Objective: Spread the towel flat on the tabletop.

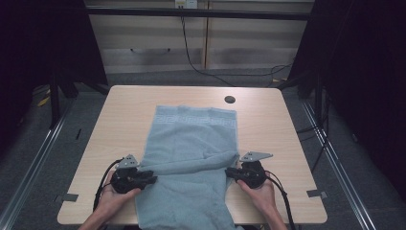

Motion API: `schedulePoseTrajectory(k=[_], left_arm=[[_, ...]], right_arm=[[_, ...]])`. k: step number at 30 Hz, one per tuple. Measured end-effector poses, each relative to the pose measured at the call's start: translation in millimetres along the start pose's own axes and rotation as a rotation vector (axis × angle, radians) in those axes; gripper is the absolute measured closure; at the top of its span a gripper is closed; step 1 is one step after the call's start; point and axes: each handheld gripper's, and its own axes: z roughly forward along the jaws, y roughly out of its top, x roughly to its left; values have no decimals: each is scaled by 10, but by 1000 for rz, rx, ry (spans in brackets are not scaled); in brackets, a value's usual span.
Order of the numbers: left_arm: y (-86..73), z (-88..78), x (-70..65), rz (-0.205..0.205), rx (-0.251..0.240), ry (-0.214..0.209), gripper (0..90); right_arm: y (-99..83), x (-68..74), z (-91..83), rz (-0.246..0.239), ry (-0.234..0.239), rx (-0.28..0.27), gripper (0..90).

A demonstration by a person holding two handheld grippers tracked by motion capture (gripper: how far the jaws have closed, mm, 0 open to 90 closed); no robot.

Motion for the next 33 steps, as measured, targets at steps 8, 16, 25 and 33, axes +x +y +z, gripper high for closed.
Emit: schedulePoseTrajectory(k=[8,16,25,33], left_arm=[[-64,-33,5,1,-21,-9,735],[-210,-141,-228,25,-1,-116,735],[-419,-366,-573,71,52,-192,711],[-89,-371,-348,59,-7,-185,675]], right_arm=[[-185,0,-151,22,41,18,853],[-555,205,-509,11,87,30,871],[-708,514,-713,-21,97,105,827],[-404,296,-685,-9,85,-39,778]])
